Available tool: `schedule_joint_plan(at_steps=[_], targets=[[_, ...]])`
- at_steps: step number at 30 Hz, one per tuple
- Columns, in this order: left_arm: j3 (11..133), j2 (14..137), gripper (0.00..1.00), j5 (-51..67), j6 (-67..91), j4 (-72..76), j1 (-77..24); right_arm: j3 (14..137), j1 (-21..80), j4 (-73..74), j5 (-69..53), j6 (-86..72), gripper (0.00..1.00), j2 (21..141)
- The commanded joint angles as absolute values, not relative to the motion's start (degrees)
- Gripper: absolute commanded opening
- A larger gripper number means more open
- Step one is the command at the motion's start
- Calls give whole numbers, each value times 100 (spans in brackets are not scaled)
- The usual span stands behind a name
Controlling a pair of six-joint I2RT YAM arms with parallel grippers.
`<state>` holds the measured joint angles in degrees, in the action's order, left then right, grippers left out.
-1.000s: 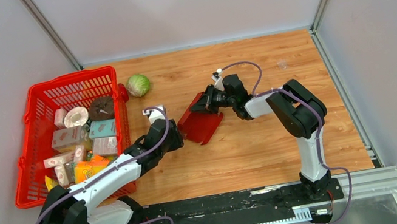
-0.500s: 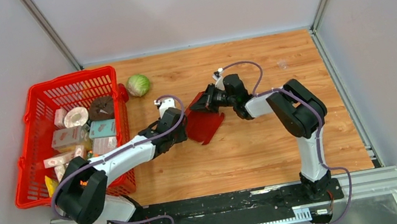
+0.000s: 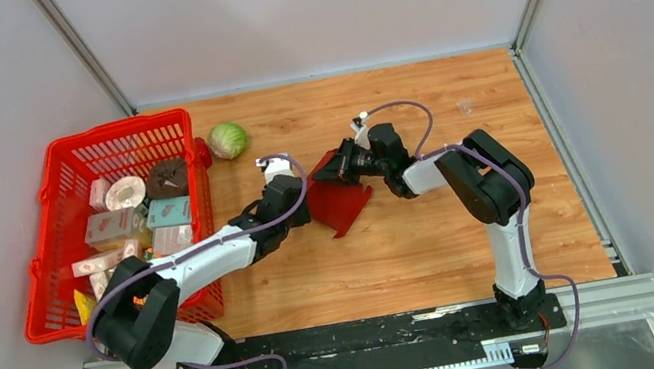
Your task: Fold the paper box
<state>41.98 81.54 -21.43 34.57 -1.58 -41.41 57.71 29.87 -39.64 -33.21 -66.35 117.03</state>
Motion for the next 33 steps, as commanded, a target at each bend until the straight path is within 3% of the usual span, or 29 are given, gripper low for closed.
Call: schedule_joint_plan(at_steps=[1,15,23,25,30,33], targets=[[4210,8077,44,-2180,3322,677,-4034,5722,3067,-3516,-3428,-6249,0,11892],[4395,8438,43,-2162,3437,484,-4034,5643,3076,-3560,-3454,-6214,0,11786],[4035,7173,56,-2224,3797,-570,-4034,5493,3076,-3612,-3340,-6179,0,11619],[3859,6788,53,-1900,3936,-598,-4034,5458,3076,-3717,-3357,-6266,0,11663],[3340,6416,35,-653,4096,270,-4226,5414,3076,-3841,-3410,-6381,0,11646],[3760,6845,21,-1008,3920,335,-4508,5405,3067,-3806,-3419,-6381,0,11619]])
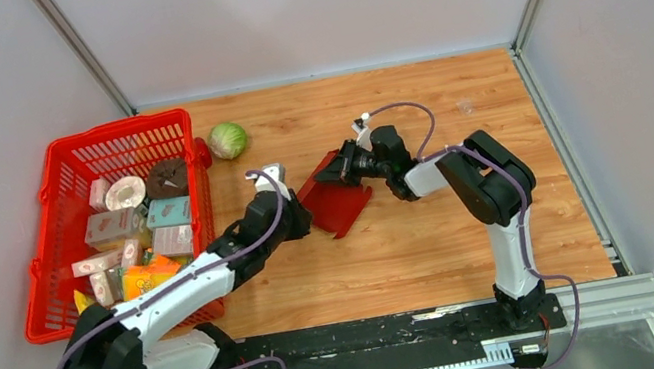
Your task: Fold the paper box
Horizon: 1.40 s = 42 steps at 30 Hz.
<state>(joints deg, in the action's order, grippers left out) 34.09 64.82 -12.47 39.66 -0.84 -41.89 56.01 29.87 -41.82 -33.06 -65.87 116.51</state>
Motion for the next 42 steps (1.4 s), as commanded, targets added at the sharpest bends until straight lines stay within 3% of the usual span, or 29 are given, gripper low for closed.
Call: schedule_joint_plan(at_steps=[1,4,9,28,33,36,42], targets=[[3936,7203,18,-1150,3789,73,-4665,5379,3067,-3849,-3436,-6433,0,11619],[4437,7924,7,-1625,3656,-95,-4851,5353,3032,-3832,-3489,-6434,0,11558],[4667,8630,1,-2116,3753,-149,-4930,5300,2962,-3762,-3463,-6372,0,11400],[5045,9528,0,-3542,6107,-2205,-5475,5229,2830,-4069,-3568,-6680,0,11522],[4738,9203,0,-3349,5769,-1708,-5476,5212,2813,-4104,-3577,-6706,0,11514],[4799,8818,7,-3357,5277,-1732,-5484,5098,2813,-4236,-3533,-6838,0,11487],[4447,7368,45,-3016,3895,-1537,-5336,4983,2848,-4447,-3481,-7181,0,11479]])
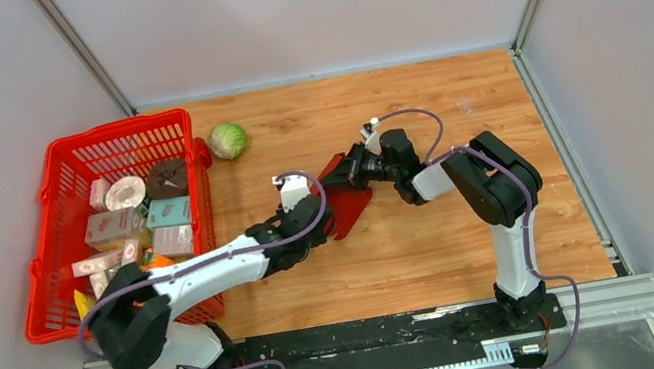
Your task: Fold the paper box
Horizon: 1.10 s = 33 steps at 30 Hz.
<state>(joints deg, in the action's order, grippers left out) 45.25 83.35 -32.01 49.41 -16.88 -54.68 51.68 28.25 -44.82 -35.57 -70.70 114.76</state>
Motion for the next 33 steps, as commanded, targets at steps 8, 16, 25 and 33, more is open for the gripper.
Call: schedule_joint_plan(at_steps=[8,16,25,33], targets=[[4798,7400,43,-1847,2999,-2531,-4439,5001,2865,-4456,-3524,-7207,0,11461],[5343,8094,41,-1951,2848,-3059,-4412,5027,2856,-4333,-3498,-7067,0,11435],[6195,9008,42,-1960,2707,-2715,-4298,4992,2865,-4307,-3454,-7022,0,11276],[5881,8922,40,-1986,2944,-2005,-4289,4940,2892,-4650,-3542,-7348,0,11461]])
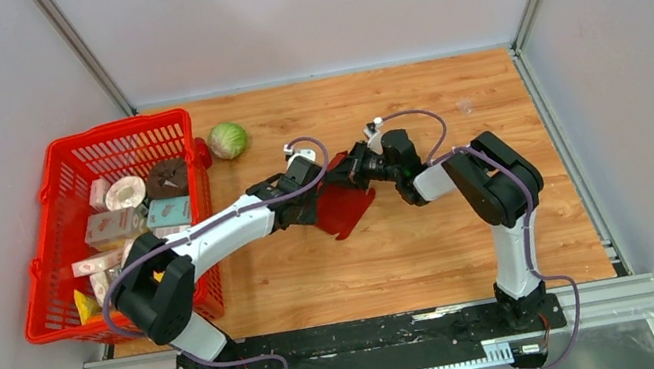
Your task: Fold the paper box
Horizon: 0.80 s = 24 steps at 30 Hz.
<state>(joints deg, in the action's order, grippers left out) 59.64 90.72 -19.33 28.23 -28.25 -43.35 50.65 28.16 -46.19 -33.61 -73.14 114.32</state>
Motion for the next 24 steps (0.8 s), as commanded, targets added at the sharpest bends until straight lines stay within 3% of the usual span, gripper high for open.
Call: schedule_joint_plan(at_steps=[1,13,24], targets=[[5810,8877,40,-1995,2962,-1891,-4289,4913,2918,-4589,-3507,-7295,0,11452],[5353,8815,35,-2505,3288,-731,-4210,5097,3015,-4403,-3445,-7146,0,11812],[5722,9105,30,-2654,3699,-1239,-4192,5028,3023,-4500,-3402,-7251,0,11716]])
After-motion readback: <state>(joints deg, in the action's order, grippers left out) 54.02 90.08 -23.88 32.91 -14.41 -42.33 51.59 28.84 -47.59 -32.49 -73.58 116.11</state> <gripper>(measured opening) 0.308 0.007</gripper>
